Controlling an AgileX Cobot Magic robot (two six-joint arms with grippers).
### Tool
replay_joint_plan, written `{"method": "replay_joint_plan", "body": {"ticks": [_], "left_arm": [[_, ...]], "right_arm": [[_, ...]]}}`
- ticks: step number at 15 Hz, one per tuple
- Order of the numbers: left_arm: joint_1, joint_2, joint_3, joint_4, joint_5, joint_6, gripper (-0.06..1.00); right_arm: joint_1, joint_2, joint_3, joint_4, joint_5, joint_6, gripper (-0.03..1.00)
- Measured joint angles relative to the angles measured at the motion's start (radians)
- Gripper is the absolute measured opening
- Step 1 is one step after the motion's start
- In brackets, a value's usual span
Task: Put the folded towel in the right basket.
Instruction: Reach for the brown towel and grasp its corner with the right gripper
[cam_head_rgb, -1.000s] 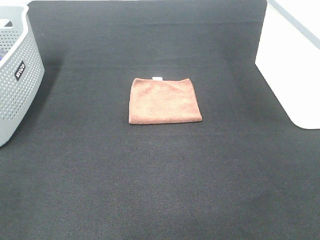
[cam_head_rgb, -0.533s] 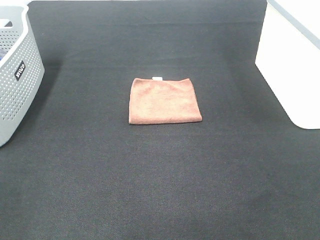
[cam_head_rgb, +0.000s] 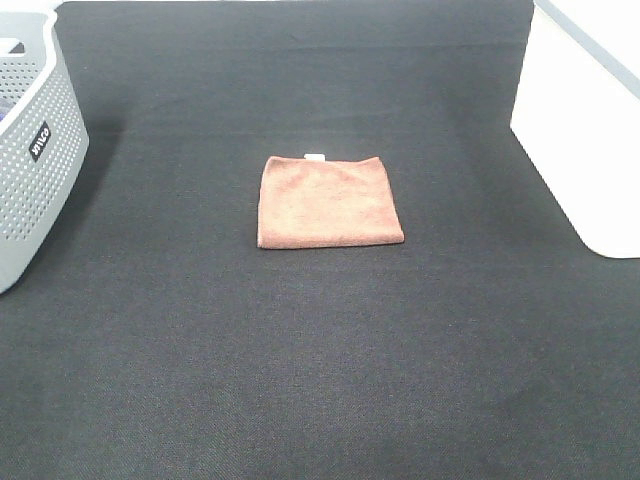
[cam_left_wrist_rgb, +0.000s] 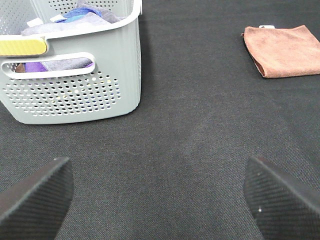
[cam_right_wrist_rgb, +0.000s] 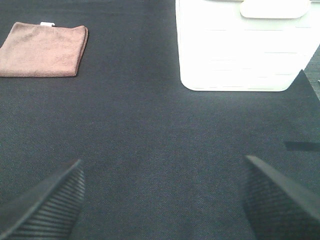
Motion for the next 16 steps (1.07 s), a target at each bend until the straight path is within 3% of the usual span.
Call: {"method": "replay_joint_plan", "body": {"ticks": [9,12,16], "left_arm": [[0.000,0.000,0.000,0.000,0.000,0.000,0.87],[0.000,0.000,0.000,0.000,0.000,0.000,0.87],[0.000,0.000,0.000,0.000,0.000,0.000,0.87]], "right_arm": [[0.000,0.024,-0.007,0.015,-0.014,0.008,0.76],[0.000,0.169,-0.052,0.015,-0.104,0.011,0.75],[0.000,0.537,-0.158,0.083,-0.198,0.011,0.75]]}}
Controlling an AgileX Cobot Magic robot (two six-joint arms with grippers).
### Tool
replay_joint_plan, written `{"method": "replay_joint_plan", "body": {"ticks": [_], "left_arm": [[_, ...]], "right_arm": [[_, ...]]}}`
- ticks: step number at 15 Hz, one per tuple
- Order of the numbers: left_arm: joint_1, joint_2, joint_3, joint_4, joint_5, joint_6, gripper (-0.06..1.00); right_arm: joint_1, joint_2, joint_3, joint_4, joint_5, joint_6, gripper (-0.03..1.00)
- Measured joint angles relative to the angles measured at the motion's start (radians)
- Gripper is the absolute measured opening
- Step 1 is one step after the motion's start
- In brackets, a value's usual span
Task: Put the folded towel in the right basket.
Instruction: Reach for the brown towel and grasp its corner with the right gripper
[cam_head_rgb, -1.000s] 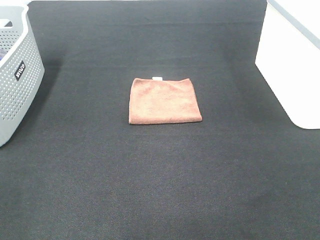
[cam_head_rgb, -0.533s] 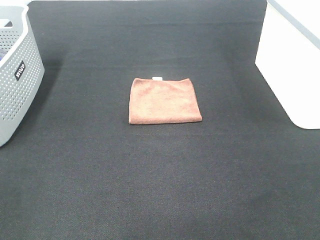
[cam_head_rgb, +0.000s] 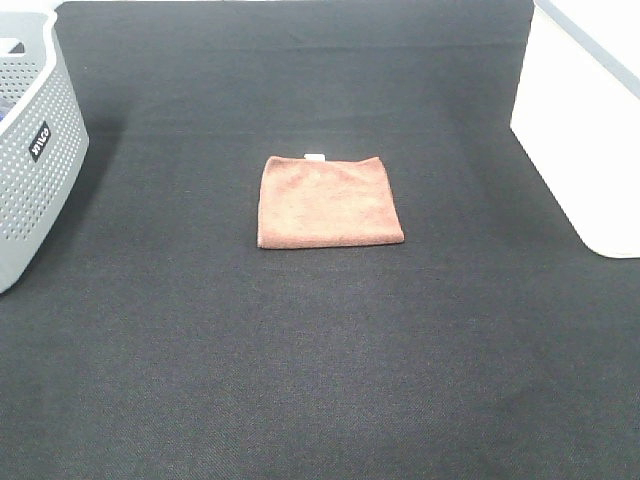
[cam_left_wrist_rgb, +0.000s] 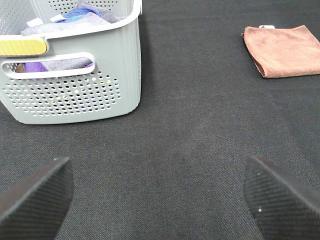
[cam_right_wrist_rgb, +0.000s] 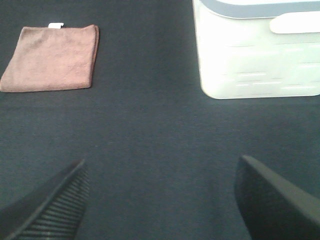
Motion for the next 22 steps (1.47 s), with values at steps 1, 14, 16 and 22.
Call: {"method": "replay_joint_plan", "body": {"ticks": [1,14,16,22], "left_arm": [[0.000,0.000,0.000,0.000,0.000,0.000,0.87],[0.000,0.000,0.000,0.000,0.000,0.000,0.87],[0.000,0.000,0.000,0.000,0.000,0.000,0.87],[0.000,0.000,0.000,0.000,0.000,0.000,0.87]], "right_arm": [[0.000,0.093,-0.038,0.018,-0.004,-0.007,0.75],[0.210,0.950,-0.722,0.192,0.015,-0.219,0.74],[0.260,1.106,-0.780,0.254,0.014,-0.213,0.74],[0.259,1.428,-0.906,0.396,0.035,-0.210,0.74]]}}
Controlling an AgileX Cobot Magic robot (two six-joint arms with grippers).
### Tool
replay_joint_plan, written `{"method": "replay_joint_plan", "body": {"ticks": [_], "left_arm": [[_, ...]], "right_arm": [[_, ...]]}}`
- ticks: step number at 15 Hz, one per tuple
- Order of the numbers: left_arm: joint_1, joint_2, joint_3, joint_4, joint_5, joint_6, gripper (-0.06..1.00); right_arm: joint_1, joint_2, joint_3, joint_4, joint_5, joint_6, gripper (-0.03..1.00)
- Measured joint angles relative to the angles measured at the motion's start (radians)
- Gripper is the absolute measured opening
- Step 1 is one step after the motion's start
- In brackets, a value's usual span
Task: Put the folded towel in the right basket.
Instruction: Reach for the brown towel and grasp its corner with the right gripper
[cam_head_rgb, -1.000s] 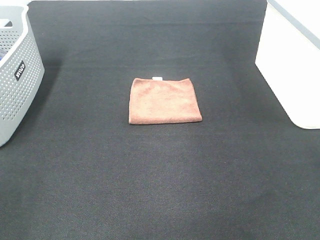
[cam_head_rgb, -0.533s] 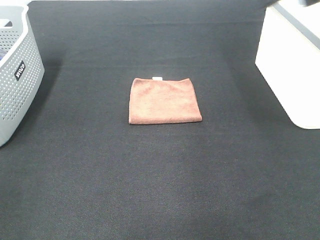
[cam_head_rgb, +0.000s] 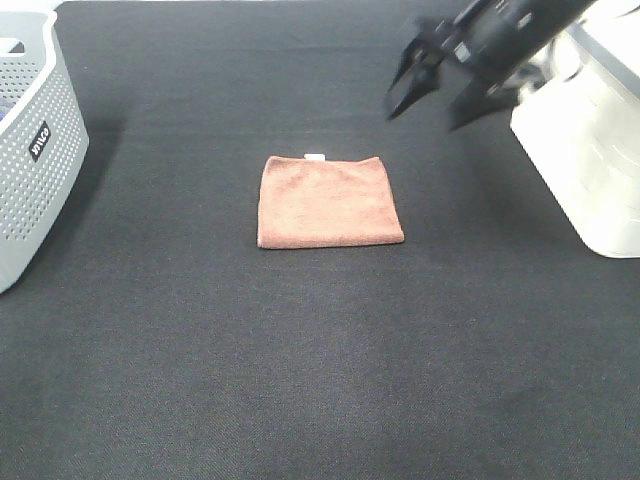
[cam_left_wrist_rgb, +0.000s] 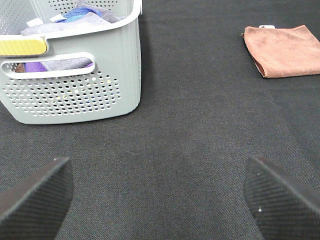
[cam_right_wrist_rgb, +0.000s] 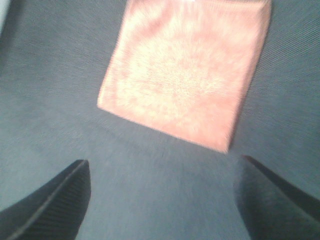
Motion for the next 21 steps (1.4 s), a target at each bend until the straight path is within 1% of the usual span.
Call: {"method": "replay_joint_plan", "body": {"ticks": [2,3,5,8,12,14,16,17,18,19,20,21], "left_arm": [[0.000,0.000,0.000,0.000,0.000,0.000,0.87],[0.000,0.000,0.000,0.000,0.000,0.000,0.87],[0.000,0.000,0.000,0.000,0.000,0.000,0.87],[0.000,0.000,0.000,0.000,0.000,0.000,0.87],[0.000,0.000,0.000,0.000,0.000,0.000,0.87],[0.000,0.000,0.000,0.000,0.000,0.000,0.87],[0.000,0.000,0.000,0.000,0.000,0.000,0.87],[0.000,0.000,0.000,0.000,0.000,0.000,0.87],[0.000,0.000,0.000,0.000,0.000,0.000,0.87],[0.000,0.000,0.000,0.000,0.000,0.000,0.87],[0.000,0.000,0.000,0.000,0.000,0.000,0.87],[0.000,0.000,0.000,0.000,0.000,0.000,0.87]], "right_arm": [[0.000,0.115,-0.087,0.006,0.036,0.015,0.74],[-0.006,0.198,-0.156,0.012,0.063,0.016,0.74],[-0.031,0.303,-0.256,0.049,0.113,0.016,0.74],[-0.058,0.429,-0.354,0.082,0.145,0.016,0.74],[-0.058,0.515,-0.398,0.097,0.158,0.016,0.74],[-0.058,0.536,-0.400,0.113,0.147,0.013,0.70],[-0.058,0.553,-0.406,0.153,0.134,0.001,0.68],[-0.058,0.557,-0.407,0.162,0.129,-0.003,0.65],[-0.054,0.564,-0.408,0.163,0.118,-0.007,0.55],[-0.049,0.567,-0.408,0.159,0.110,-0.009,0.42],[-0.042,0.574,-0.413,0.155,0.101,-0.010,0.18],[-0.042,0.574,-0.413,0.155,0.101,-0.010,0.18]]}}
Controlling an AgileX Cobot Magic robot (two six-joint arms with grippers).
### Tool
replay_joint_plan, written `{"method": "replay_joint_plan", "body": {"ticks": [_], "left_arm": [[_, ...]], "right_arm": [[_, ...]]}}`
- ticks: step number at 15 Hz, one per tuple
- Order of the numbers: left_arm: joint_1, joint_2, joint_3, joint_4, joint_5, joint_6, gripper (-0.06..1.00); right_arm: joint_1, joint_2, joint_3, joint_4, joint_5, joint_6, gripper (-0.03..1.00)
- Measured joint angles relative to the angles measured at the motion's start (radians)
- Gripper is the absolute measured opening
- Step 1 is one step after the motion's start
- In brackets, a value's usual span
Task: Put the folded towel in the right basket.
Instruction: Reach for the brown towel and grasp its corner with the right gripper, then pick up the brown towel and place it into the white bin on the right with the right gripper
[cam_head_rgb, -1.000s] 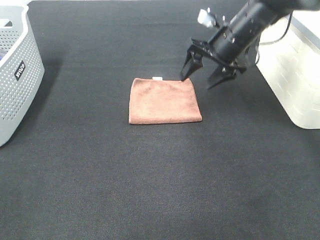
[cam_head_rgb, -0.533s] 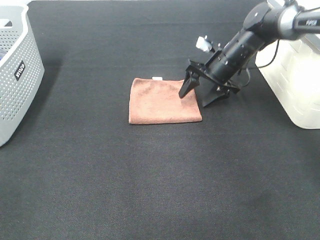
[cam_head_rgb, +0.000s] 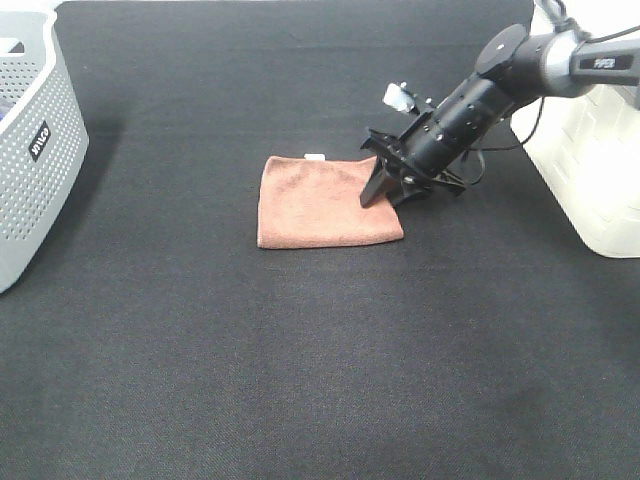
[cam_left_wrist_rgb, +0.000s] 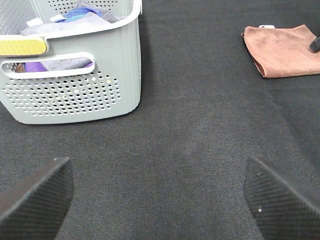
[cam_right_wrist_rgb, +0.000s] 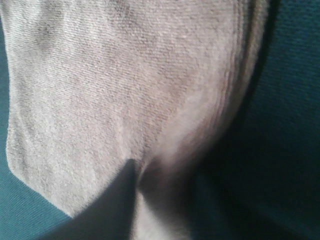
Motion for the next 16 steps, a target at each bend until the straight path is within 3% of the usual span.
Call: {"method": "replay_joint_plan", "body": {"ticks": [1,2,8,12,16], "left_arm": [[0.000,0.000,0.000,0.000,0.000,0.000,0.87],[0.000,0.000,0.000,0.000,0.000,0.000,0.87],[0.000,0.000,0.000,0.000,0.000,0.000,0.87],[0.000,0.000,0.000,0.000,0.000,0.000,0.87],[0.000,0.000,0.000,0.000,0.000,0.000,0.87]], "right_arm": [[0.002,0.004,-0.018,-0.002,0.009,0.000,0.05],[0.005,0.005,-0.039,-0.013,0.025,0.000,0.01],[0.007,-0.157,-0.118,-0.050,0.129,0.001,0.01],[0.007,-0.334,-0.120,-0.164,0.192,0.033,0.01],[-0.077,-0.487,-0.121,-0.208,0.208,0.051,0.01]]}}
